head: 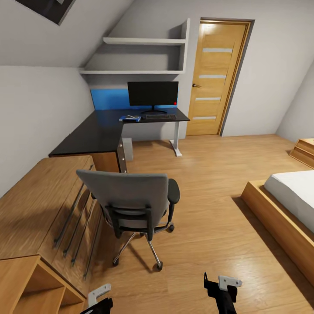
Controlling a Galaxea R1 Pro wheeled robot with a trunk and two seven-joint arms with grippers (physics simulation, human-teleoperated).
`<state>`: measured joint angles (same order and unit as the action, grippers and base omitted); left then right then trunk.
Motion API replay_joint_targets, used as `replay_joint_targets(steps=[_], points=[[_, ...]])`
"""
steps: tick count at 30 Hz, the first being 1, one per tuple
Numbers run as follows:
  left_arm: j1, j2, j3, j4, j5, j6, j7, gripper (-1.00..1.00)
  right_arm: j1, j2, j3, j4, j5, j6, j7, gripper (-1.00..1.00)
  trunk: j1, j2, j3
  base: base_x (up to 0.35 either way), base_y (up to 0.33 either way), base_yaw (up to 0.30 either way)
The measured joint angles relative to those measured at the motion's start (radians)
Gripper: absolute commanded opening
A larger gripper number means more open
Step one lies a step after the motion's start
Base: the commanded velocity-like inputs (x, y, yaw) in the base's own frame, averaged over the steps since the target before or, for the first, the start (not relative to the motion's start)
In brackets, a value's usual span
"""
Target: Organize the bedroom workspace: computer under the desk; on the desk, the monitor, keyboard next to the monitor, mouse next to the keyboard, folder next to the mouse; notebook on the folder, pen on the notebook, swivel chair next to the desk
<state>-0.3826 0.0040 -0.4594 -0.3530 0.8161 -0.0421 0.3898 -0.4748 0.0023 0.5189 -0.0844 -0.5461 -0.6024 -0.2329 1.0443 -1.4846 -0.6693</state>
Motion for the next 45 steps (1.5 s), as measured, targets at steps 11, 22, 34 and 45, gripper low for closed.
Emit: replay_joint_targets(steps=[11, 22, 34, 45], points=[[0.0, 0.0, 0.0, 0.003, 0.001, 0.0, 0.002, 1.0, 0.0, 0.021, 0.0, 0.014, 0.002, -0.005, 0.006, 1.0, 0.042, -0.077, -0.034, 0.0, 0.0, 0.122], [0.0, 0.0, -0.001, 0.004, 0.001, 0.0, 0.002, 1.0, 0.0, 0.022, 0.0, 0.018, 0.003, -0.005, 0.006, 1.0, 0.084, -0.154, -0.071, 0.0, 0.0, 0.151], [0.0, -0.001, -0.002, 0.004, 0.001, 0.0, 0.002, 1.0, 0.0, 0.022, -0.001, 0.018, 0.003, -0.005, 0.006, 1.0, 0.131, -0.238, -0.118, -0.047, 0.0, 0.116], [0.0, -0.001, -0.002, 0.024, -0.003, -0.001, 0.003, 1.0, 0.0, 0.022, -0.001, 0.018, 0.003, -0.005, 0.006, 1.0, 0.173, -0.315, -0.153, -0.083, 0.0, 0.007]])
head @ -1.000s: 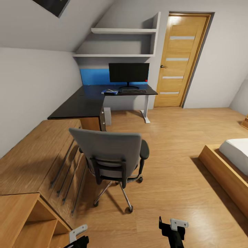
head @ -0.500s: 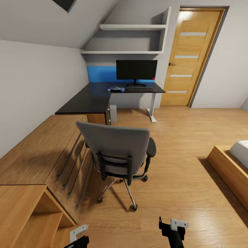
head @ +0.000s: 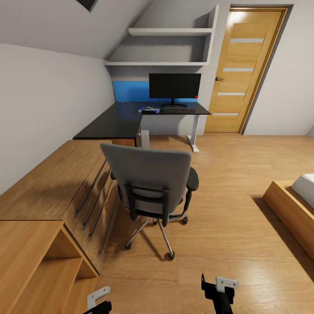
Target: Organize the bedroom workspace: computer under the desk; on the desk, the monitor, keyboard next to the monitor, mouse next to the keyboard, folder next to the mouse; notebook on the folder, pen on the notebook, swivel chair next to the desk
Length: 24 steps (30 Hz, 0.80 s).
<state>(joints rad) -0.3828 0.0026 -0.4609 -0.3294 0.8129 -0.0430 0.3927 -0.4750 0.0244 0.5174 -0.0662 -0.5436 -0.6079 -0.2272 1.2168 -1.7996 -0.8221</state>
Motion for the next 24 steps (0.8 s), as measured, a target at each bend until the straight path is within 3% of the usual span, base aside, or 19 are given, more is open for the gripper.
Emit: replay_joint_targets(steps=[24], points=[[0.0, 0.0, 0.0, 0.003, -0.001, 0.0, -0.001, 1.0, 0.0, 0.0, 0.0, 0.0, 0.002, 0.001, 0.0, 1.0, 0.092, -0.168, -0.075, -0.053, 0.0, 0.0]])
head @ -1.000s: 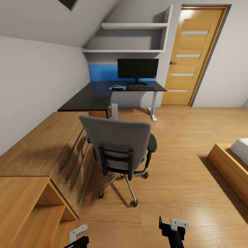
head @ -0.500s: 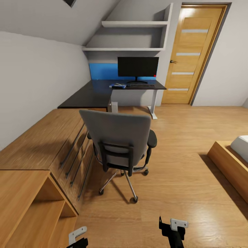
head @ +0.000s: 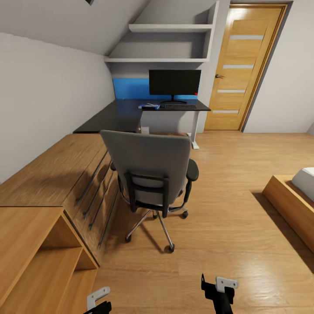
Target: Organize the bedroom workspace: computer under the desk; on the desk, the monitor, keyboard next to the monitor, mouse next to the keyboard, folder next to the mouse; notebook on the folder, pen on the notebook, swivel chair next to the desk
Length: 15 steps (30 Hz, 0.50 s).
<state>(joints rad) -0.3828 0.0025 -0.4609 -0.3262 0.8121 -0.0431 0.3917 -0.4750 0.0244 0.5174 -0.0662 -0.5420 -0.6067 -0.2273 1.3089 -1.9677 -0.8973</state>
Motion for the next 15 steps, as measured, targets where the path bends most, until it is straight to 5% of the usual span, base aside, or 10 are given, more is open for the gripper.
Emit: replay_joint_targets(steps=[15], points=[[0.0, 0.0, 0.0, 0.001, 0.0, 0.0, 0.0, 1.0, 0.0, 0.0, 0.001, 0.0, 0.0, 0.0, 0.0, 1.0, 0.058, -0.105, -0.047, -0.078, 0.0, 0.0]])
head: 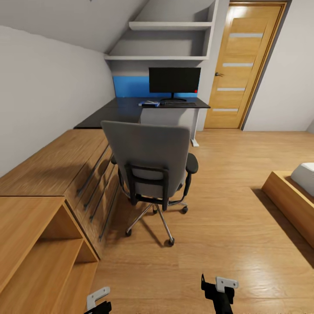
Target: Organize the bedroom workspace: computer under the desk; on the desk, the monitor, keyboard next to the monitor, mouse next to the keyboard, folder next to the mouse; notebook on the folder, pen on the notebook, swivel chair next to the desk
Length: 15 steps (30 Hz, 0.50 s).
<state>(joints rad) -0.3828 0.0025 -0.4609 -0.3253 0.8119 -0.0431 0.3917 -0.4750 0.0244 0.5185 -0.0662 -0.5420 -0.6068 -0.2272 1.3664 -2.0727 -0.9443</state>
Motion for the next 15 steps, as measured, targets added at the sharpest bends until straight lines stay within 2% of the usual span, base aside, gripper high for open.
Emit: replay_joint_targets(steps=[15], points=[[0.0, 0.0, 0.0, 0.0, 0.0, 0.0, 0.0, 1.0, 0.001, 0.0, 0.0, 0.002, 0.001, -0.001, 0.001, 1.0, 0.057, -0.105, -0.047, -0.002, 0.0, 0.0]])
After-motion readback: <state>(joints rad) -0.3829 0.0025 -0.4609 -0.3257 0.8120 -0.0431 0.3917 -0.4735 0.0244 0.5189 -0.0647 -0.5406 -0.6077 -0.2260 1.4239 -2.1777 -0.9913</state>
